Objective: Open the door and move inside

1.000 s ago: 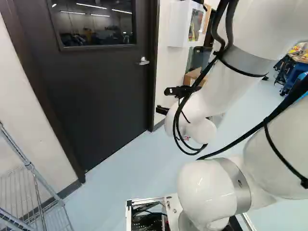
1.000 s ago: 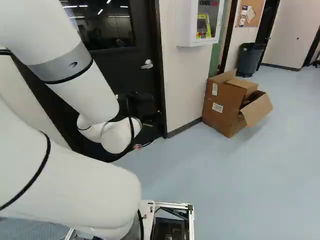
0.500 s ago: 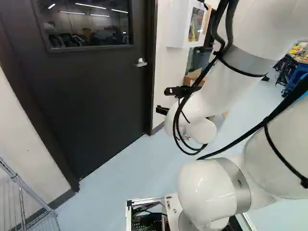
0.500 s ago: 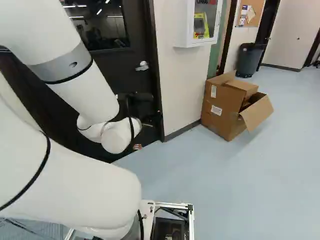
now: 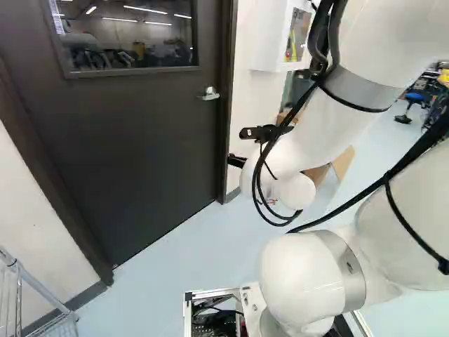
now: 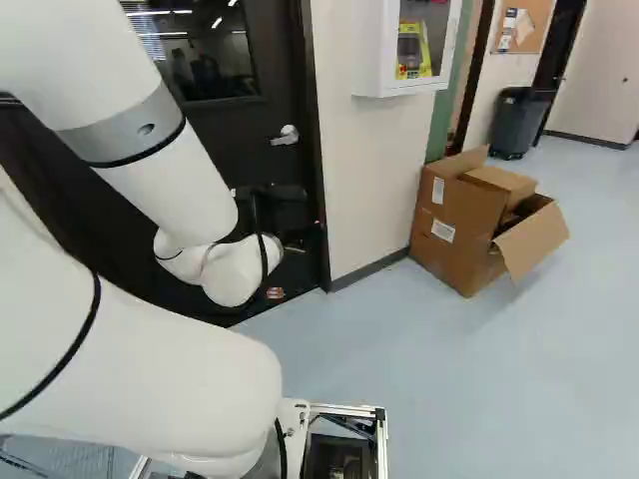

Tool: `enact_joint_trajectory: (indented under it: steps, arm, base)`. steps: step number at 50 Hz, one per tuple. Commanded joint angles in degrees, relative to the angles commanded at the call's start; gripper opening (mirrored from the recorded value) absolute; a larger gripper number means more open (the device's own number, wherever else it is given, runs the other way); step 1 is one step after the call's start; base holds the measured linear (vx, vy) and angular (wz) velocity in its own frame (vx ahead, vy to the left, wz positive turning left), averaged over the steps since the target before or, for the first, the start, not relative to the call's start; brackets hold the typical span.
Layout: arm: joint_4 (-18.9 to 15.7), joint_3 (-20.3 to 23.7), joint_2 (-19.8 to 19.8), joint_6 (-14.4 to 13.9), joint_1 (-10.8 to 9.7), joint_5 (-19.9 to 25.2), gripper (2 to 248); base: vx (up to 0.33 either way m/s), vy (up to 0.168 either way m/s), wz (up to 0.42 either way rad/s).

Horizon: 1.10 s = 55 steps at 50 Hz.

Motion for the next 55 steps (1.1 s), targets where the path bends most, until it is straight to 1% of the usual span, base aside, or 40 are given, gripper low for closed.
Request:
enact_joint_trajectory:
  steps: [39,45,55]
  arm:
    - [0.0,0.0,0.0,0.0,0.0,0.0,247]
    - [0.0,0.0,0.0,0.0,0.0,0.0,247]
    - [0.0,0.0,0.0,0.0,0.0,0.0,247]
  base:
    - [0.125,0.000,0.342]
    - [0.117,-0.018,0.212]
    - [0.109,-0.053,0.017]
